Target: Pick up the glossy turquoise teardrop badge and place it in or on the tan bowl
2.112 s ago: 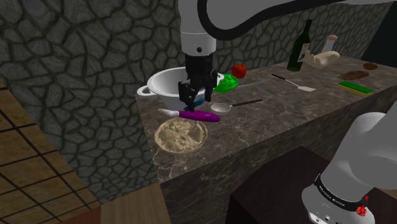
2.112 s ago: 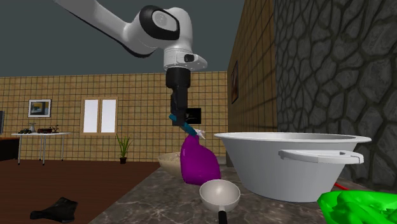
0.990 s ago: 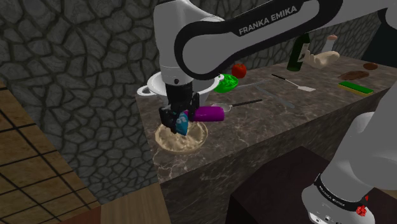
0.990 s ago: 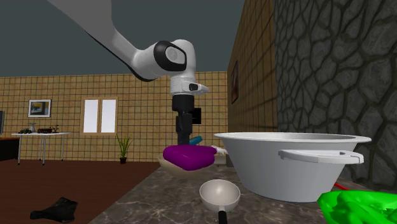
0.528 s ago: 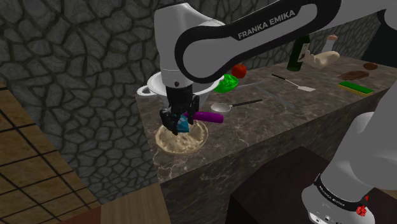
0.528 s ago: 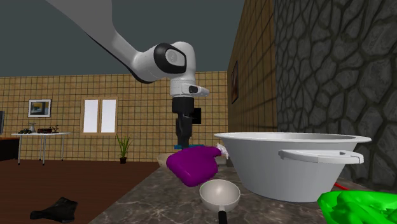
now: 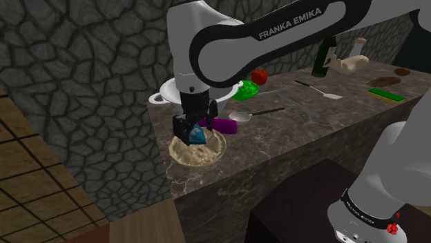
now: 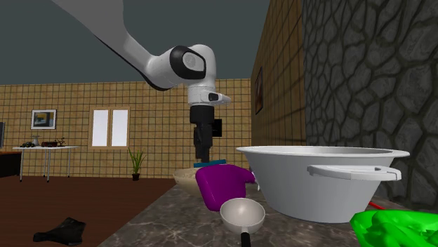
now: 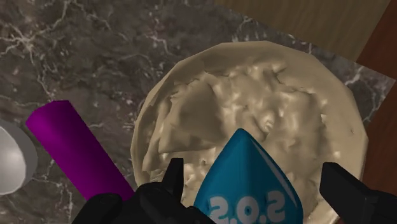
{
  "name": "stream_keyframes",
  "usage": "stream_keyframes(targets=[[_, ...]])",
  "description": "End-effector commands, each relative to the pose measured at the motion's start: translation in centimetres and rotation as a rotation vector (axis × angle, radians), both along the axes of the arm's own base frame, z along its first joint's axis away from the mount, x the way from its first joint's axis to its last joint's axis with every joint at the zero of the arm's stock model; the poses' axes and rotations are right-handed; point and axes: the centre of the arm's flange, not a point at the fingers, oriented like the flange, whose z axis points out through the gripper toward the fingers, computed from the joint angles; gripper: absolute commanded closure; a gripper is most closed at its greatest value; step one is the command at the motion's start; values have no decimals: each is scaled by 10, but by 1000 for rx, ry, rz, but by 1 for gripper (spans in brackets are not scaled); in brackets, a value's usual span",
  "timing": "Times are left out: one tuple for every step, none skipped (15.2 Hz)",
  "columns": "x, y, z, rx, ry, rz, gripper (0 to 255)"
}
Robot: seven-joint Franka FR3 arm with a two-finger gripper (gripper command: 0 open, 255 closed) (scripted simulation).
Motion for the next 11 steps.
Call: stream_keyframes(targets=[[0, 0, 21, 0, 0, 0, 0], [0, 0, 34, 0, 0, 0, 0], [0, 0, 44, 0, 0, 0, 0], [0, 0, 44, 0, 0, 0, 0], [0, 0, 44, 0, 0, 0, 0], [0, 0, 44, 0, 0, 0, 0], [0, 0, 44, 0, 0, 0, 0], [0, 0, 44, 0, 0, 0, 0], [0, 0, 44, 0, 0, 0, 0], [0, 0, 44, 0, 0, 0, 0], [0, 0, 44, 0, 0, 0, 0]])
